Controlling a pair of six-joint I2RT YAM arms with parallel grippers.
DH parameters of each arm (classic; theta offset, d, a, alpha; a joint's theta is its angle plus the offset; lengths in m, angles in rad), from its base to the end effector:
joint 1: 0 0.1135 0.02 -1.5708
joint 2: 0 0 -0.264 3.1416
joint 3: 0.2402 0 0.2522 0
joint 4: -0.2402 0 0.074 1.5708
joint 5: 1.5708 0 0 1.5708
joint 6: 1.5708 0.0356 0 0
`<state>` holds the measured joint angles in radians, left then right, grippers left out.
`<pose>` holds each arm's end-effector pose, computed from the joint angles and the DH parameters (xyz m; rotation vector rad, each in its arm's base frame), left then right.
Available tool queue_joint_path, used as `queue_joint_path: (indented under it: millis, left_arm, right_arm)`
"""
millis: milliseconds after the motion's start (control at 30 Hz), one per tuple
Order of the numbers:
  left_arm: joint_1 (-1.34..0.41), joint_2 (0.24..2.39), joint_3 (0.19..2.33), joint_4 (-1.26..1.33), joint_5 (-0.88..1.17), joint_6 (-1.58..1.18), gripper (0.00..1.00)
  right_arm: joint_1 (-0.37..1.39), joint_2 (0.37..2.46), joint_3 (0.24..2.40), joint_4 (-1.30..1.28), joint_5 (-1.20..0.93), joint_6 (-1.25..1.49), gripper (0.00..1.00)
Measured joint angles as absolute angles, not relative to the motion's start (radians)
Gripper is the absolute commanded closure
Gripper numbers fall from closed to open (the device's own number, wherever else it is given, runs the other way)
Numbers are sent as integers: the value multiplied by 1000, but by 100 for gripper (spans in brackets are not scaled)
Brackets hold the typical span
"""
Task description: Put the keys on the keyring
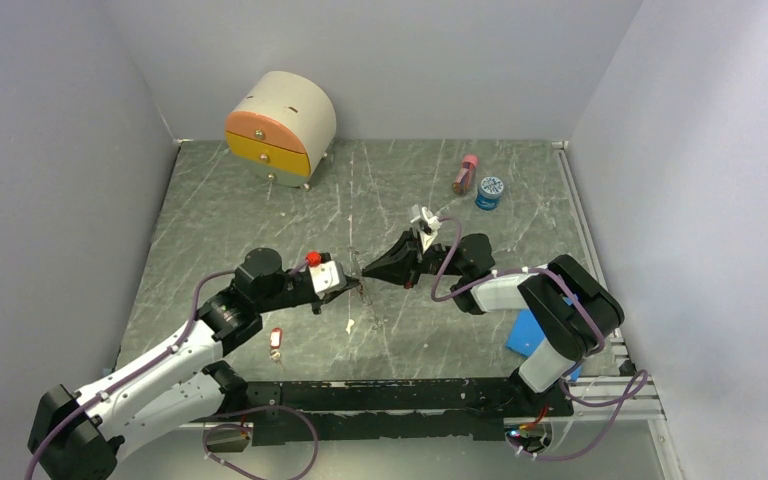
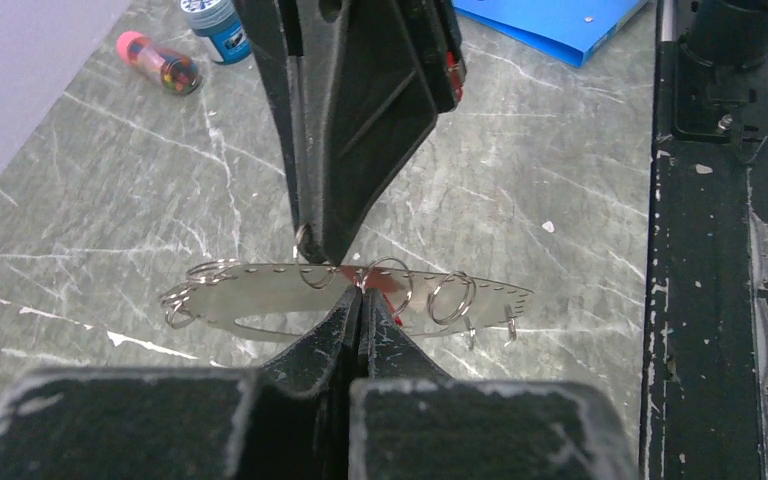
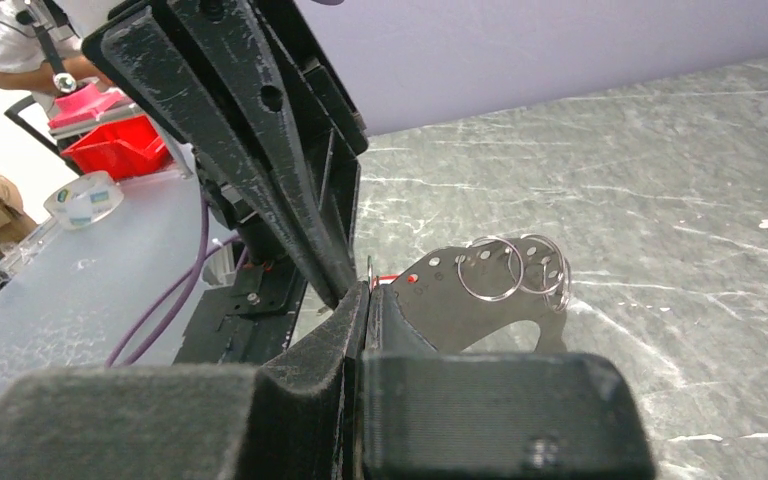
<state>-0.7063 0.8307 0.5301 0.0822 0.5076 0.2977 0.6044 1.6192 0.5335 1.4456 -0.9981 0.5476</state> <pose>0.1381 -0.1406 0.2704 1.1842 1.3856 -0.7437 0.2195 0.1879 0.2213 -1.0045 1.2036 1.5322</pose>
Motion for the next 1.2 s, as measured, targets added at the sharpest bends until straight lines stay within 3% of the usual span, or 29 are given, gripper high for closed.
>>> queue_joint_path:
  millis: [400,800,1200]
  left_arm:
    - [-726,826,529,82,487,298,97]
    - [-728,751,524,58,315,260,97]
    - [-730,732,465,136,354,241,97]
  right_arm:
    - [604,1619,536,1446,-993,551,100]
    - [604,1627,538,1488,-995,590,100]
    - [604,1655,538,1497,-995,621,100]
